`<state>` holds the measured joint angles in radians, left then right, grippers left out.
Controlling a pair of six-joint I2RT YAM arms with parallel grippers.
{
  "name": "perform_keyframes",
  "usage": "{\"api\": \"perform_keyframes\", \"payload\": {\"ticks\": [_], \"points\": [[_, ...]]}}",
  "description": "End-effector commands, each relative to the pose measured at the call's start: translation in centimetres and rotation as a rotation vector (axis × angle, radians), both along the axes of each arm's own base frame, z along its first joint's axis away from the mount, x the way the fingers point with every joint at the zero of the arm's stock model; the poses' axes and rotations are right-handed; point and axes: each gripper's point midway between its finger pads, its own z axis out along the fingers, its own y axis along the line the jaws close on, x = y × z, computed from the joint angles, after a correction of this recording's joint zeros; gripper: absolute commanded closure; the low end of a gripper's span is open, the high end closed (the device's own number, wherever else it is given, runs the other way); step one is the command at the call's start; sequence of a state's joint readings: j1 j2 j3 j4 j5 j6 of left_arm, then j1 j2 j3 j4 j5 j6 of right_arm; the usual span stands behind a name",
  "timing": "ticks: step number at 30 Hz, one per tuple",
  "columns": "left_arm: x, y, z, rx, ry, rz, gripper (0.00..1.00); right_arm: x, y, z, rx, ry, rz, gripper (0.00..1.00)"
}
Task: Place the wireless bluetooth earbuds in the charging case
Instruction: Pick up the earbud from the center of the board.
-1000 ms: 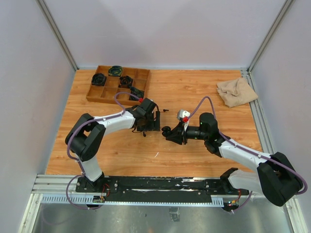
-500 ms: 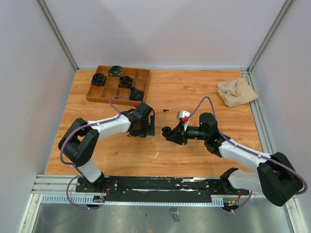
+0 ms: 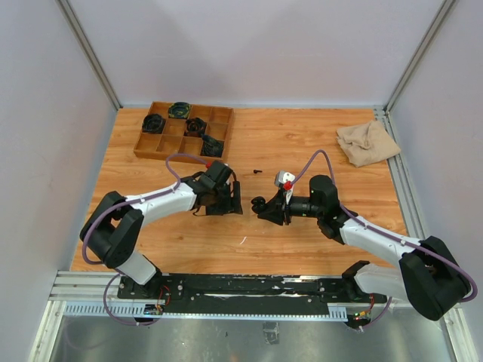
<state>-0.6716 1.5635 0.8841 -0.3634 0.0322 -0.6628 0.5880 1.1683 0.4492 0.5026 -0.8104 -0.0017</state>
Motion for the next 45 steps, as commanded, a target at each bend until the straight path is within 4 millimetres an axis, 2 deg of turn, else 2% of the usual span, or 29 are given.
{"api": "perform_keyframes", "payload": {"ticks": [1, 7, 12, 17, 25, 36, 45], "points": [[0.1, 0.8, 1.1, 0.025, -0.033, 0.024, 0.24, 0.7, 0.1, 0.9, 0.013, -0.04, -0.004, 0.94], [1.8, 3.4, 2.1, 0.203, -0.109, 0.042, 0.27, 0.7, 0.0, 0.8, 0.01, -0.039, -0.007, 0.94], [2.5, 3.2, 2.3, 0.286, -0.142, -0.081, 0.31, 0.8, -0.1, 0.8, 0.002, -0.046, -0.014, 0.94], [2.6, 2.9, 1.7, 0.332, -0.126, -0.207, 0.35, 0.8, -0.1, 0.8, 0.0, -0.046, -0.015, 0.94], [2.6, 1.8, 0.0, 0.369, -0.06, -0.353, 0.52, 0.8, -0.1, 0.6, -0.005, -0.046, -0.018, 0.94], [2.6, 1.2, -1.9, 0.383, 0.003, -0.407, 0.62, 0.9, -0.1, 0.5, -0.008, -0.04, -0.014, 0.94], [2.0, 1.3, -2.5, 0.38, 0.03, -0.413, 0.7, 0.9, 0.0, 0.4, -0.008, -0.037, -0.01, 0.94]]}}
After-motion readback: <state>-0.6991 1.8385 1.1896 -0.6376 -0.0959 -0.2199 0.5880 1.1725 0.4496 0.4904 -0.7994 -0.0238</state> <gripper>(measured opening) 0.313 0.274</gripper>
